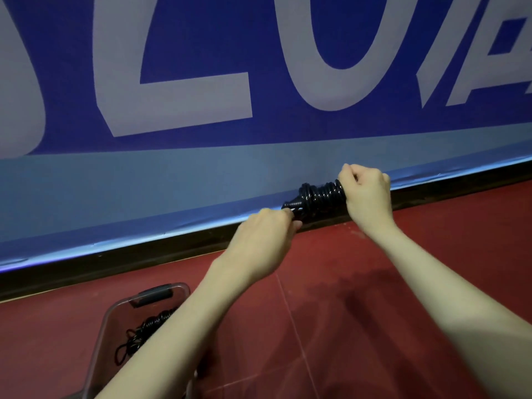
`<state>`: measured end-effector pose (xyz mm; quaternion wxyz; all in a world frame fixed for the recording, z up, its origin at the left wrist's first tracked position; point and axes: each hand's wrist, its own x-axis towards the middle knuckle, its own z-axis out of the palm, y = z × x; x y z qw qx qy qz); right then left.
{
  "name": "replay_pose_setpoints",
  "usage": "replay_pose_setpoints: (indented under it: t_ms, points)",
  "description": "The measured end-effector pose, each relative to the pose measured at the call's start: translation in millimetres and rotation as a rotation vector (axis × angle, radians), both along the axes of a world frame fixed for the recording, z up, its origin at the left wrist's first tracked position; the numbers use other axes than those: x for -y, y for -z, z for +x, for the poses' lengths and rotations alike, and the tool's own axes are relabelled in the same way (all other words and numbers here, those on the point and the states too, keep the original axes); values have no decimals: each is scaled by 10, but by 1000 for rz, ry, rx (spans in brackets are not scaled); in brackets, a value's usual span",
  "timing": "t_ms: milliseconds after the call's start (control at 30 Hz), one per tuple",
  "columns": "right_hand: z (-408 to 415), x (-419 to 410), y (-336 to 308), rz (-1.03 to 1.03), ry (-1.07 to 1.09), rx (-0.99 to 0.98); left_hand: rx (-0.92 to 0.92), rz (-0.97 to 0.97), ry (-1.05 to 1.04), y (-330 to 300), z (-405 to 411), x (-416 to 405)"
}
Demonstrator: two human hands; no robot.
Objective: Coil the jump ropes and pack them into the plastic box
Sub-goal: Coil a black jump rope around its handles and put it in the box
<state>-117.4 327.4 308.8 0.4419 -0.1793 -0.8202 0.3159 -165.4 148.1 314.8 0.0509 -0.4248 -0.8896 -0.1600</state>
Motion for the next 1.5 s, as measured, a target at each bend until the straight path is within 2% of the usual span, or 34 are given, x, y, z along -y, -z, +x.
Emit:
replay_pose_setpoints:
  t_ms: [100,200,333,433,533,600,733,900,967,1000,1067,1133,1267,1367,1500]
  points:
    - [-20,-29,-33,120,-107,80,-80,3,18,-95,-153,116]
    - [-28,-86,-66,75,-254,208,-60,79,96,-68,-299,213]
    - [13,-126,-121,-90,-531,371,153,267,339,11,-370,237]
    - [30,-80,-61,-357,-610,349,328,433,366,-24,-268,191]
    - [11,30,21,-782,-674,185,378,610,317,-102,-213,93]
    - [-25,83,34,-975,-690,85,545,715,310,-147,-234,41]
    - [-79,186,33,-1211,-705,54,825,910,372,-138,-303,19]
    - [-118,338,42,-1608,-665,144,1126,1178,382,-99,-306,14]
    - [-116,416,13,-1711,-645,154,1189,1232,386,-95,-316,44]
    - [-115,441,2,-1736,-629,153,1146,1220,371,-78,-332,61]
    - [-109,467,-17,-1700,-625,159,929,1168,308,-34,-352,97]
    - [-73,482,-44,-1491,-693,217,785,1157,233,-1,-371,118]
    - [21,542,-146,-893,-790,373,656,1128,124,-46,-413,179]
    - [51,544,-193,-590,-808,439,541,981,110,-64,-408,180]
    - [36,568,-131,-255,-672,420,582,855,15,17,-435,150]
